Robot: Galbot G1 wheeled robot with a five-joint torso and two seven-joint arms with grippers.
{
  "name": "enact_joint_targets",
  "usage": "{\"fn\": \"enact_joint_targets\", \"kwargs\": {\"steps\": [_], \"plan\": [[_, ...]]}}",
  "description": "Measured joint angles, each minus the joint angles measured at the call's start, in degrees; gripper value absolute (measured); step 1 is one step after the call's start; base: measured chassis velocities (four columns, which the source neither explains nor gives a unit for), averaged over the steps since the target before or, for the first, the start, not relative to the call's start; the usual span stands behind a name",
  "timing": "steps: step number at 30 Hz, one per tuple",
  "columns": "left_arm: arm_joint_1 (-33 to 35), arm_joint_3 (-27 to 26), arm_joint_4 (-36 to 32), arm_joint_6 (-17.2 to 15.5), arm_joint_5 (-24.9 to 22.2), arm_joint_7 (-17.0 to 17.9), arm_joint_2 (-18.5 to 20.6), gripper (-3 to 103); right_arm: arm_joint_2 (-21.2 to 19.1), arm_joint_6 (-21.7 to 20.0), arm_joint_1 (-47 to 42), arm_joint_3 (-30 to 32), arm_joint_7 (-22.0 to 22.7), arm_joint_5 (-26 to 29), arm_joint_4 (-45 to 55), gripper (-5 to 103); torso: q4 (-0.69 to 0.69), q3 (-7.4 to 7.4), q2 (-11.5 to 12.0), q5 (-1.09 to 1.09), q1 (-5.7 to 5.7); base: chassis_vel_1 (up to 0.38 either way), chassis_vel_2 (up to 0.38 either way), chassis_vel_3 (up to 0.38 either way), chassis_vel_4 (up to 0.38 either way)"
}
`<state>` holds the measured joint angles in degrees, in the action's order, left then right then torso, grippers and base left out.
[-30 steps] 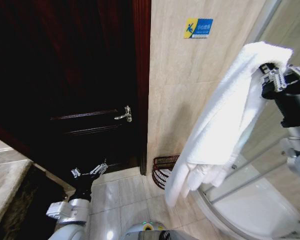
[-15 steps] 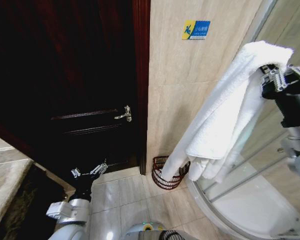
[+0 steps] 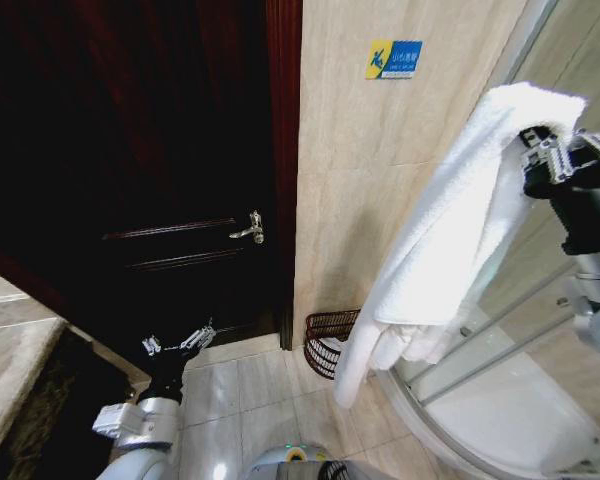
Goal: Discard the used towel into the hamper.
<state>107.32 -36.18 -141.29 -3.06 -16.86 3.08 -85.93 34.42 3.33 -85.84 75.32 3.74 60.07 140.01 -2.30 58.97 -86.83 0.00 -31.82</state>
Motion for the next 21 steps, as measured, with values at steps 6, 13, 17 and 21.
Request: {"fn": "enact_joint_targets", "kwargs": {"steps": [6,13,17,21], "plan": [[0.0,0.0,0.0,0.0,0.0,0.0,0.0,100,0.0,0.0,0.0,0.0,0.0,0.0,0.0,5,0.00,0.00,0.0,0.00,0.00,0.000,0.000,0.000,0.000],[0.0,0.0,0.0,0.0,0.0,0.0,0.0,100,0.0,0.0,0.0,0.0,0.0,0.0,0.0,5,0.00,0.00,0.0,0.00,0.00,0.000,0.000,0.000,0.000],[0.0,0.0,0.0,0.0,0.0,0.0,0.0,100,0.0,0.0,0.0,0.0,0.0,0.0,0.0,5,0.00,0.00,0.0,0.00,0.01,0.000,0.000,0.000,0.000],[0.0,0.0,0.0,0.0,0.0,0.0,0.0,100,0.0,0.0,0.0,0.0,0.0,0.0,0.0,5,0.00,0.00,0.0,0.00,0.02,0.000,0.000,0.000,0.000]]}}
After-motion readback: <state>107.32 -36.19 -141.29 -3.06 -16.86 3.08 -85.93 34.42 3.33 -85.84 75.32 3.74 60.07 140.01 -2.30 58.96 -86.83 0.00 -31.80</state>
